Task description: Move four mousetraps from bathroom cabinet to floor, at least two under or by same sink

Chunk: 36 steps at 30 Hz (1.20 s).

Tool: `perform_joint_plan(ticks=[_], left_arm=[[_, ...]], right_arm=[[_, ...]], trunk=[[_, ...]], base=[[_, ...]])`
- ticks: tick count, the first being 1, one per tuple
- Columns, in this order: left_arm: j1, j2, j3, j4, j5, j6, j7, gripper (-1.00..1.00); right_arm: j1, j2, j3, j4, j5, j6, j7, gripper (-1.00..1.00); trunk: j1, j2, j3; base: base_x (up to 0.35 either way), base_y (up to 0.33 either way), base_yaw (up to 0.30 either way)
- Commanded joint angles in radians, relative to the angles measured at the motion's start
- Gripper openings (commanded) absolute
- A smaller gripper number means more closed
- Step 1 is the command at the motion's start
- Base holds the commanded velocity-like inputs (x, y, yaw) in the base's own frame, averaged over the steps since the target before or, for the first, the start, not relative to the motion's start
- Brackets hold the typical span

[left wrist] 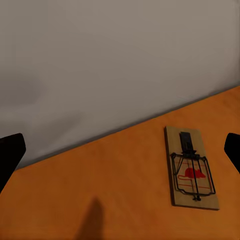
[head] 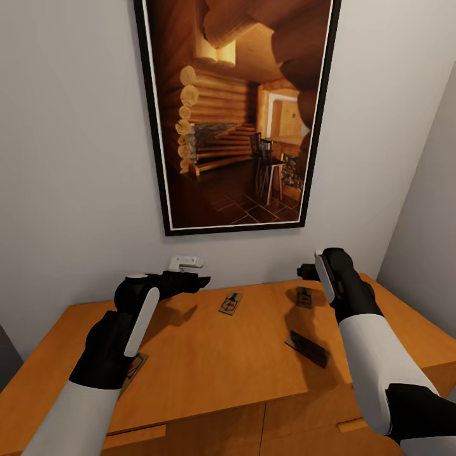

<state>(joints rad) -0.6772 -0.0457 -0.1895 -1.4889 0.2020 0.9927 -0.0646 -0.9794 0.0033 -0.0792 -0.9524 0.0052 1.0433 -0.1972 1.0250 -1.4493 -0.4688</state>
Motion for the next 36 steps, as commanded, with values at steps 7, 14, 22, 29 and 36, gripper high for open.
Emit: perform_joint_plan(ticks=[7,14,22,29,36], left_arm=[[-0.001,0.0,0.001,-0.001,0.0,0.005,-0.004,1.0],[-0.001,0.0,0.001,-0.001,0.001,0.004,-0.004,1.0],[0.0,0.001,-0.001,0.005,-0.001,0.006,-0.007,1.0],[0.0,0.001,0.001,0.009,-0.002,0.006,-0.007,1.0],[0.001,0.001,0.001,0.008,-0.002,0.007,-0.006,1.0]], right_arm=[[-0.001,0.0,-0.001,-0.029,-0.015,0.004,-0.001,1.0],[-0.001,0.0,-0.001,-0.042,-0.02,0.004,-0.001,1.0],[-0.001,0.006,-0.007,-0.039,-0.018,-0.002,-0.001,1.0],[-0.001,0.01,-0.02,-0.031,-0.018,-0.003,-0.002,1.0],[-0.001,0.002,-0.037,-0.03,-0.018,0.004,-0.001,1.0]], trunk=[[0.0,-0.001,-0.001],[0.0,-0.001,-0.001],[0.0,-0.001,-0.001],[0.0,-0.001,-0.001],[0.0,-0.001,-0.001]], base=[[0.0,0.0,0.0],[0.0,0.0,0.0],[0.0,0.0,0.0],[0.0,0.0,0.0],[0.0,0.0,0.0]])
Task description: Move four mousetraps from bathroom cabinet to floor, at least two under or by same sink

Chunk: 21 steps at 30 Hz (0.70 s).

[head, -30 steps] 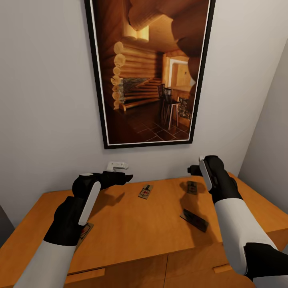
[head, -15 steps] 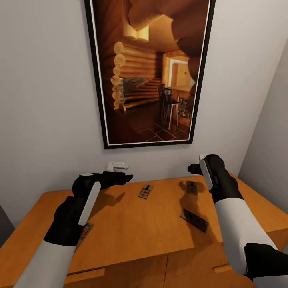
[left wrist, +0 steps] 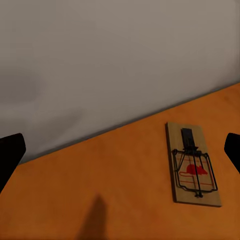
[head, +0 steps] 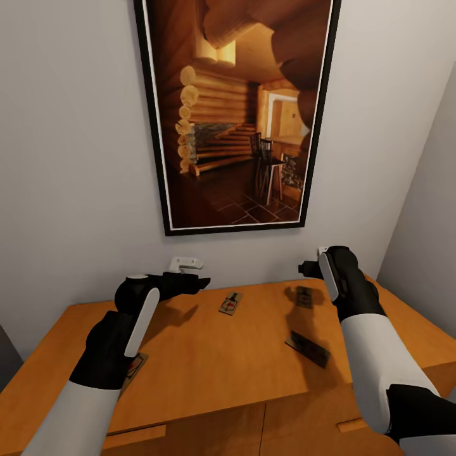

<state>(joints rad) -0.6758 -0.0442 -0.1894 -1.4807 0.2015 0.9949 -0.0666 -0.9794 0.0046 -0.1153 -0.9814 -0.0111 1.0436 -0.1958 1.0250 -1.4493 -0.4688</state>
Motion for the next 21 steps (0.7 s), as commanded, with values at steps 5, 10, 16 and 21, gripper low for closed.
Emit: perform_joint_plan(ticks=[5,10,16,21], left_arm=[[-0.001,-0.001,0.001,-0.001,-0.002,0.005,-0.004,1.0],[-0.001,-0.002,0.001,-0.001,-0.002,0.005,-0.004,1.0],[-0.001,-0.003,0.001,-0.001,-0.002,0.005,-0.004,1.0],[-0.001,-0.003,0.001,-0.001,-0.002,0.005,-0.004,1.0]], right_arm=[[-0.001,-0.005,-0.015,-0.002,-0.003,0.004,-0.002,1.0],[-0.001,-0.007,-0.019,-0.007,-0.004,0.004,-0.002,1.0],[-0.001,-0.007,-0.021,-0.012,-0.005,0.004,-0.002,1.0],[-0.001,-0.007,-0.022,-0.013,-0.006,0.004,-0.002,1.0]], trunk=[[0.0,-0.001,-0.001],[0.0,-0.001,-0.001],[0.0,-0.001,-0.001],[0.0,-0.001,-0.001]], base=[[0.0,0.0,0.0],[0.0,0.0,0.0],[0.0,0.0,0.0],[0.0,0.0,0.0]])
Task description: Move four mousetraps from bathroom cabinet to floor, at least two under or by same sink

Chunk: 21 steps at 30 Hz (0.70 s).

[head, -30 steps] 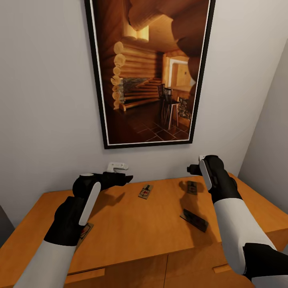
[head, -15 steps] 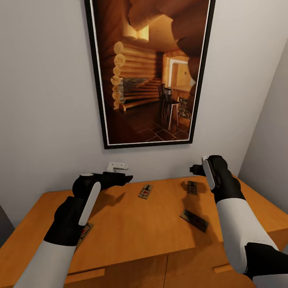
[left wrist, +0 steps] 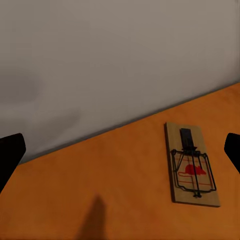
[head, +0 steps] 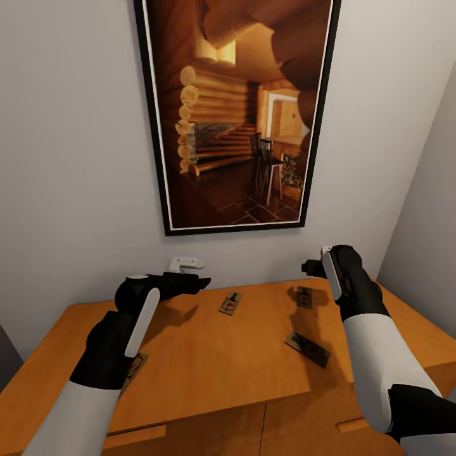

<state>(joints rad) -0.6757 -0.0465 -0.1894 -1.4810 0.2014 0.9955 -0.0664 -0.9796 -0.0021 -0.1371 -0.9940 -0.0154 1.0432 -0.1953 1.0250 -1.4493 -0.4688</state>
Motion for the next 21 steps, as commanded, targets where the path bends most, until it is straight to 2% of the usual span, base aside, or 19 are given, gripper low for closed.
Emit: perform_joint_plan(ticks=[1,21], left_arm=[[-0.001,0.0,0.001,-0.001,-0.002,0.004,-0.004,1.0],[-0.001,-0.001,0.001,-0.001,-0.002,0.005,-0.004,1.0]], right_arm=[[-0.001,0.0,0.0,-0.001,-0.002,0.004,-0.003,1.0],[-0.001,0.0,-0.003,0.008,-0.057,0.004,-0.002,1.0]], trunk=[[0.0,-0.001,-0.001],[0.0,-0.001,-0.001]], base=[[0.0,0.0,0.0],[0.0,0.0,0.0]])
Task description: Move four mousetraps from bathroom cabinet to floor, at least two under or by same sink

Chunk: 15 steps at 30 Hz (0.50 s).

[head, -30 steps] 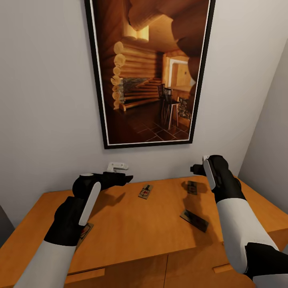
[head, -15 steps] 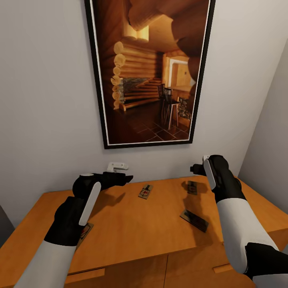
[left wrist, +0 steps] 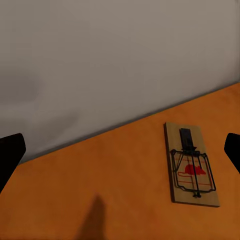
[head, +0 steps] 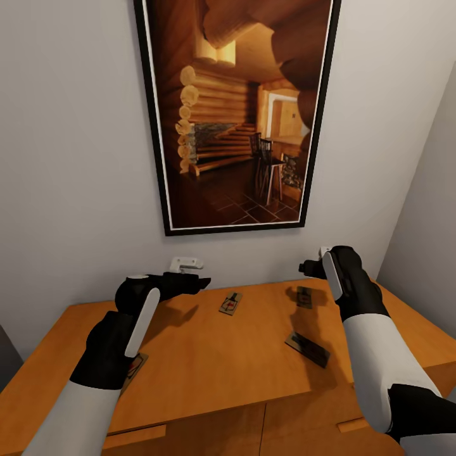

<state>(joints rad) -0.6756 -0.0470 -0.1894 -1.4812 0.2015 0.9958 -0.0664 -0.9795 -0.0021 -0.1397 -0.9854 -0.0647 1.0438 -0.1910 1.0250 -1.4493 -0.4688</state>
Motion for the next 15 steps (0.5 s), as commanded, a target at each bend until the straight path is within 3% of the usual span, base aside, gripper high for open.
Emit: perform_joint_plan(ticks=[1,15], left_arm=[[-0.001,0.0,0.001,-0.001,-0.002,0.004,-0.004,1.0],[-0.001,-0.001,0.0,-0.001,-0.002,0.006,-0.003,1.0]], right_arm=[[-0.001,0.0,0.0,-0.001,-0.008,0.003,-0.007,1.0],[-0.001,-0.001,0.0,0.0,-0.012,0.003,-0.007,1.0]], trunk=[[0.0,-0.001,-0.001],[0.0,-0.001,-0.001]], base=[[0.0,0.0,0.0],[0.0,0.0,0.0]])
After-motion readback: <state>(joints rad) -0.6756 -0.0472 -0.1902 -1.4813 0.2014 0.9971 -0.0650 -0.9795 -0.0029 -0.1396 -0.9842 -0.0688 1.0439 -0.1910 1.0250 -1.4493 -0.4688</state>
